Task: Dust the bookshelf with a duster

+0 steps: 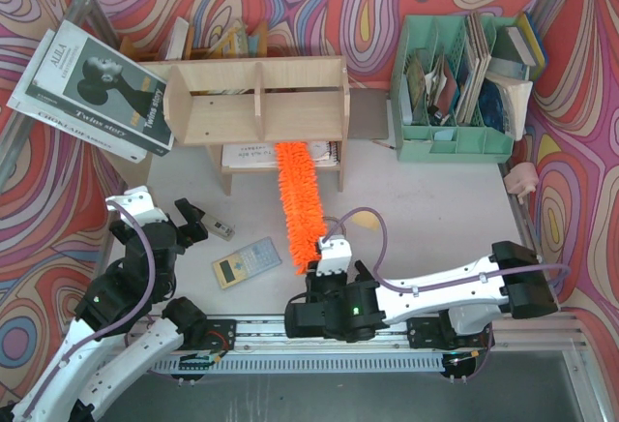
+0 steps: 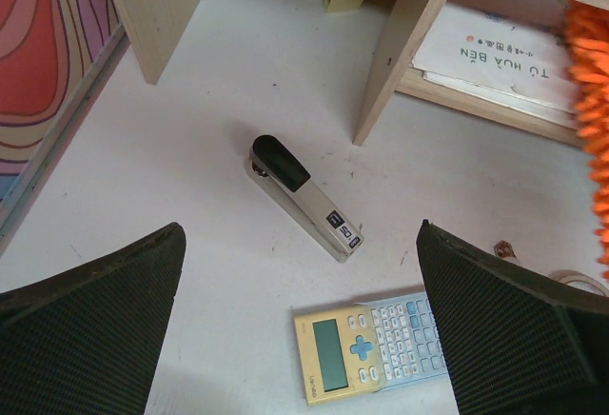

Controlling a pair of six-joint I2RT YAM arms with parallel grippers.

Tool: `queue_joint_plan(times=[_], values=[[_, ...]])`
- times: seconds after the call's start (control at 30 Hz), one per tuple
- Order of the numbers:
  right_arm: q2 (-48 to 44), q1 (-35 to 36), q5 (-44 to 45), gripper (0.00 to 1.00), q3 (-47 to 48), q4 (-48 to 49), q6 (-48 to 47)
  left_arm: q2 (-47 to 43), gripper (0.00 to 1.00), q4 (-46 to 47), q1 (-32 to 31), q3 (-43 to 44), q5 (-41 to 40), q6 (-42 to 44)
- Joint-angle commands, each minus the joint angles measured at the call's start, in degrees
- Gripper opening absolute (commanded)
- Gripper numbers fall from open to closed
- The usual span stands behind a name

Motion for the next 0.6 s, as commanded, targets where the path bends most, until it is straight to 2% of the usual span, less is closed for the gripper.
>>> queue_joint_plan(times=[0.0,0.2,0.27,0.43,0.57], values=[[2.1,-0.51,-2.29,0.0,3.23,17.23,-17.23,-0.64,0.98,0.41,-0.22,0.59,-0.17,0.3],[4.87,-0.58,-5.08,0.0,5.52,21.27,-23.45,-0.8,0.98,0.37,-0.19,0.6,-0.34,0.26],[3.42,-0.51,-2.91,0.0,4.53,19.55,-20.26,-0.83,0.98,0.41,-0.18,0.59,-0.35,0.27],[-1.65,-0.59,3.99,0.0,1.79,8.36,-6.54,-0.74,0.98,0.5,-0.23,0.59,-0.18,0.3],[-2.03,-0.6,2.89,0.0,1.36,11.85,-9.44,-0.52,0.98,0.59,-0.18,0.59,-0.01,0.34]])
